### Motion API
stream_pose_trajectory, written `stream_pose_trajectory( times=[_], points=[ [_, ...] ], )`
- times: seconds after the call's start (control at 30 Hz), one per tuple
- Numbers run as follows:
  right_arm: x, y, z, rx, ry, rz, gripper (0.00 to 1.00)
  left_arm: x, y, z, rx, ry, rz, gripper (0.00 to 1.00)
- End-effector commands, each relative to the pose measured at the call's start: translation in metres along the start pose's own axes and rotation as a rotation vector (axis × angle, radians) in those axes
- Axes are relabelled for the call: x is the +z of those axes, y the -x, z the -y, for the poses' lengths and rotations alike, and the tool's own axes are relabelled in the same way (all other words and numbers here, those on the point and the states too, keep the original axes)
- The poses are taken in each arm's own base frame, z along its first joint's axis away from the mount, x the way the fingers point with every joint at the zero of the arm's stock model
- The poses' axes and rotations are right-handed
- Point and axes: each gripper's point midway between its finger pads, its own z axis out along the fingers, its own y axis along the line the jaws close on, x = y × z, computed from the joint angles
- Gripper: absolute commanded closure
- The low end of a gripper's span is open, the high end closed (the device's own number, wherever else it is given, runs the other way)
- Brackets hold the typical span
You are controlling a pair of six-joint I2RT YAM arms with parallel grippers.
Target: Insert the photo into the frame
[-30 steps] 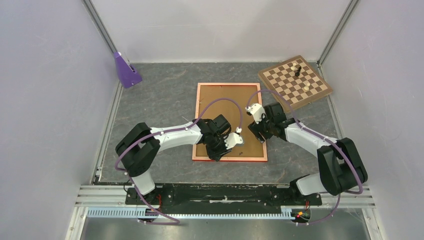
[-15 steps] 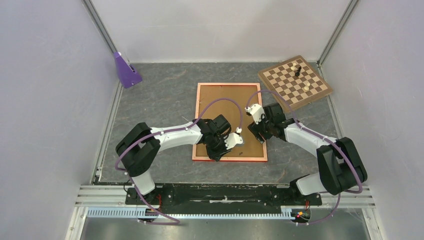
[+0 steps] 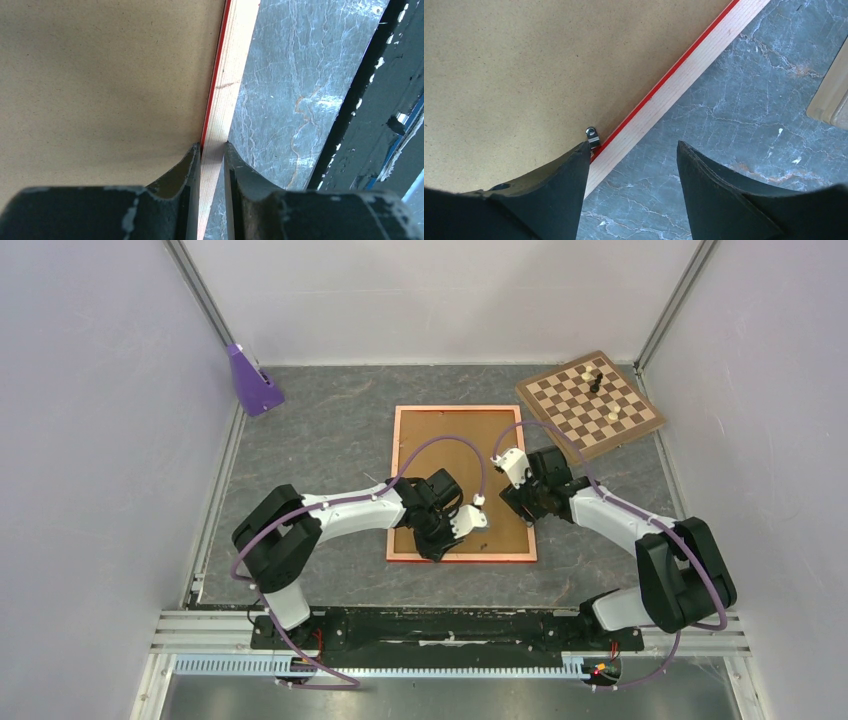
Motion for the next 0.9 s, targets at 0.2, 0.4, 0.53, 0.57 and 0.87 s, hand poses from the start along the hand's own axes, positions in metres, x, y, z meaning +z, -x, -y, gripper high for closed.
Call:
stream_pose_trajectory(
  times=[0.2,0.4,0.53,0.57,0.87],
  points=[
    [0.001,0.022,0.025,-0.016,-0.090,0.028,0.34,0.019,-0.007,0.001,0.002,-0.031,-0.022,0.98],
    [0.004,0.028,0.029,-0.012,-0.118,0.051,0.34,0.023,-0.013,0.012,0.027,-0.078,-0.061,0.98],
    [0.006,0.027,0.030,-0.028,-0.142,0.050,0.34,0.027,-0.018,0.019,0.062,-0.090,-0.099,0.98],
    [0.007,0.027,0.030,-0.037,-0.148,0.048,0.34,0.028,-0.020,0.021,0.070,-0.094,-0.110,0.98],
    [0.008,0.028,0.035,-0.100,-0.198,0.043,0.34,0.037,-0.033,0.038,0.172,-0.110,-0.194,0.97]
  ],
)
